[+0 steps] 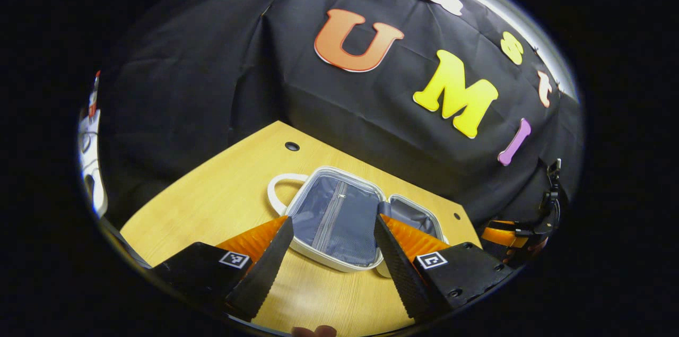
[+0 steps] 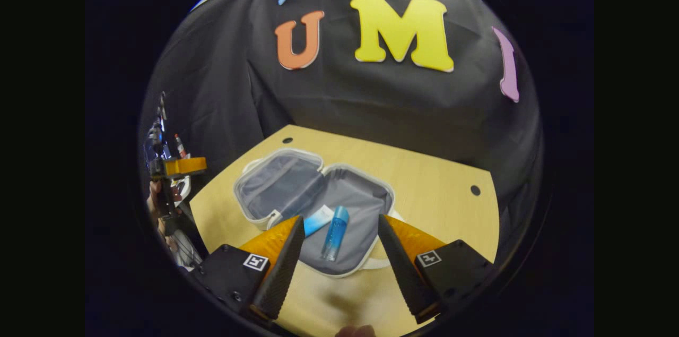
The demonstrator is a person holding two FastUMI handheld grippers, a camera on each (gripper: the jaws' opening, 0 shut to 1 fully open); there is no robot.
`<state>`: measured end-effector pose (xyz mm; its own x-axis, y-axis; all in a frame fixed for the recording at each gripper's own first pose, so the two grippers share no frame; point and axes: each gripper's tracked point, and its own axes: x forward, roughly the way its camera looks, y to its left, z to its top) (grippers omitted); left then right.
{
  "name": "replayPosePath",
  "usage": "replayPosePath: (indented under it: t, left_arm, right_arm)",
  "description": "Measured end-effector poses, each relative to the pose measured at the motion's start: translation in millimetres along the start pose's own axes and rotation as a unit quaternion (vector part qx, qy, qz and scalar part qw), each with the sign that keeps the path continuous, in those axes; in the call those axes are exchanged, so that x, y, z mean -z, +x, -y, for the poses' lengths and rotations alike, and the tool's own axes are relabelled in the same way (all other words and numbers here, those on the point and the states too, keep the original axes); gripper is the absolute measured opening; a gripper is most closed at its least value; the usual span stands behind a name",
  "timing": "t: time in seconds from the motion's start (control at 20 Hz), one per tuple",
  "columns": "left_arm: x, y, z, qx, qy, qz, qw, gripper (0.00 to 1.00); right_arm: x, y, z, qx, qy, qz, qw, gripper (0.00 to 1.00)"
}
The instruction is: First open the suitcase, pack the skin care products into it, and then close the suitcase.
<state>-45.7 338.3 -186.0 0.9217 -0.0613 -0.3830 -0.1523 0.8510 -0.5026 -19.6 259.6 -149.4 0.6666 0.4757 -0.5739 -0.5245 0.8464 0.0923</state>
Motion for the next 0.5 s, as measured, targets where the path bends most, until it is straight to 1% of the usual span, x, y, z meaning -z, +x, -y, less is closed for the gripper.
replayPosePath:
  t: [0.2, 0.25, 0.3, 0.5]
  left_arm:
    - [-4, 20, -27, 0.048, -0.077, 0.005, 0.996, 0.98]
    - [-5, 28, -34, 0.055, -0.091, 0.007, 0.994, 0.98]
    - [-6, 38, -43, 0.057, -0.104, 0.008, 0.993, 0.98]
    - [-4, 82, -68, 0.076, -0.154, -0.003, 0.985, 0.97]
  right_arm:
    - [-8, -17, 6, 0.01, -0.012, 0.011, 1.0, 0.83]
    - [-8, -20, 8, 0.014, -0.015, 0.01, 1.0, 0.79]
    - [-6, -22, 10, 0.019, -0.016, 0.007, 1.0, 0.82]
    - [-1, -27, 19, 0.038, -0.018, -0.008, 0.999, 0.83]
